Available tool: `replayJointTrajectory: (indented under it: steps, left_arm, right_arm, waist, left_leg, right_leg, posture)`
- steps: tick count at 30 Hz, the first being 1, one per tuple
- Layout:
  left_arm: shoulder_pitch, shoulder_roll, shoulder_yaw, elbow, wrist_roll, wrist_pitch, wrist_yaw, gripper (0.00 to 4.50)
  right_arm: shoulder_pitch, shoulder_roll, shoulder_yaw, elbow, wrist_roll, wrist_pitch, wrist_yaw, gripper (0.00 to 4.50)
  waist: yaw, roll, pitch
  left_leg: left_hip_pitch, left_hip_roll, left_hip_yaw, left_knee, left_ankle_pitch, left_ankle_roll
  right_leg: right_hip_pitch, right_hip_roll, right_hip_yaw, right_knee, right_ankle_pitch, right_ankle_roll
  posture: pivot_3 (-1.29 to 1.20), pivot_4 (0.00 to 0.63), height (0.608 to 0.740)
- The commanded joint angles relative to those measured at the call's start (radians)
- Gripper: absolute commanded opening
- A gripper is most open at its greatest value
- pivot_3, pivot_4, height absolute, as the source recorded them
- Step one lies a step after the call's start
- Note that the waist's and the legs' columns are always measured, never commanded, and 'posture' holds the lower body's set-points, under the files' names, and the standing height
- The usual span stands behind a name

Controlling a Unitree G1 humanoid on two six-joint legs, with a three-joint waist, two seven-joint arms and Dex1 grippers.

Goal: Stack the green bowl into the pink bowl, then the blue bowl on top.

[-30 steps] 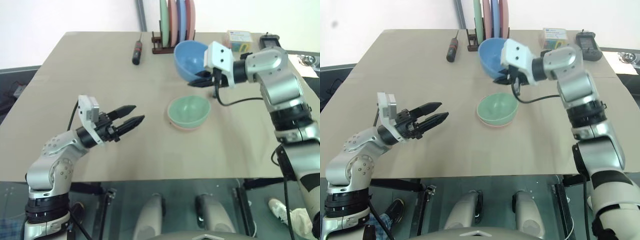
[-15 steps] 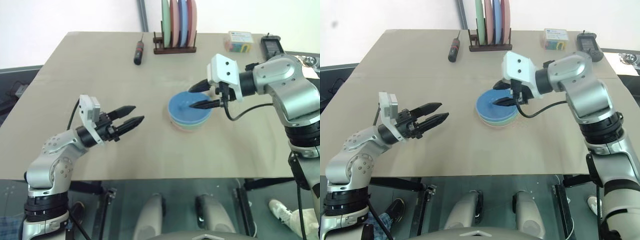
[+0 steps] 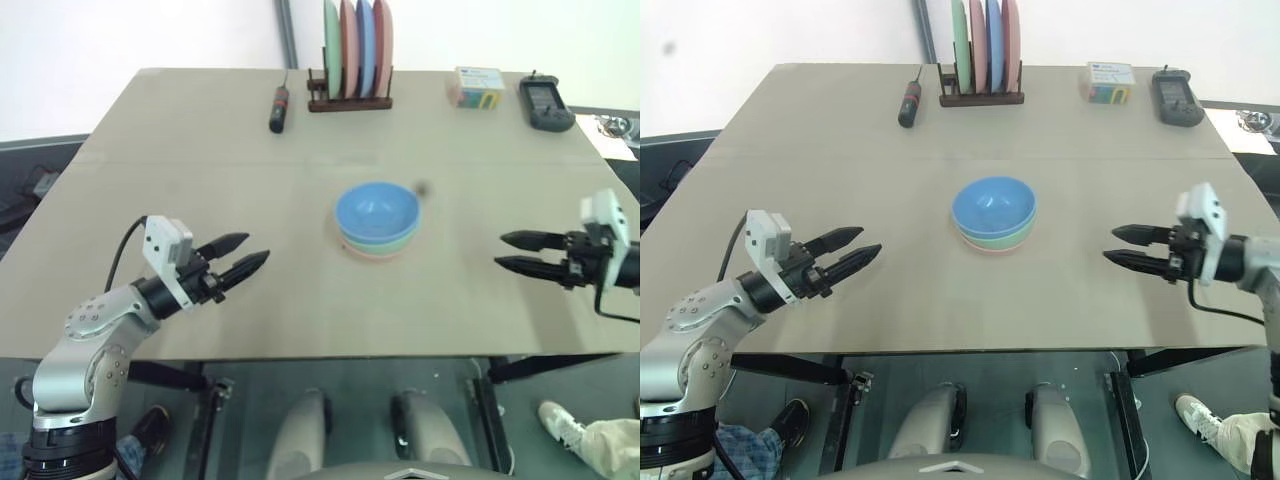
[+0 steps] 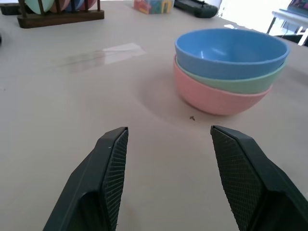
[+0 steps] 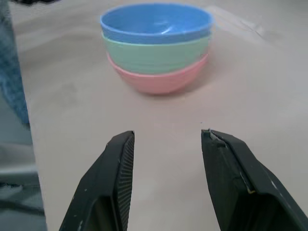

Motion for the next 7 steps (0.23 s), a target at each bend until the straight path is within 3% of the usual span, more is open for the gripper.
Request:
replayJointTrajectory:
  steps: [1,7]
  left_arm:
    - [-0.014,0.021,0.027,-0.011,-0.002,-0.029,-0.003,2.9]
    - [-0.025,0.029,0.017,0.001,0.006,-0.048,-0.015,2.9]
  right_arm:
    - [0.02,-0.003,-0.064,0.014,0.034,-0.089,-0.005,2.29]
    - [0.052,-0.005,-0.068,0.032,0.061,-0.14,-0.027,2.29]
  waist:
    - [-0.006,0.0,0.0]
    - [-0.013,0.0,0.0]
  left_leg:
    - [0.0,0.0,0.0,0.001,0.0,0.0]
    - [0.0,0.0,0.0,0.001,0.0,0.0]
  right_leg:
    - [0.0,0.0,0.0,0.0,0.0,0.0]
    - [0.0,0.001,0.001,0.001,0.0,0.0]
  posture:
    - [0.0,0.15,0.74]
    - [0.0,0.15,0.74]
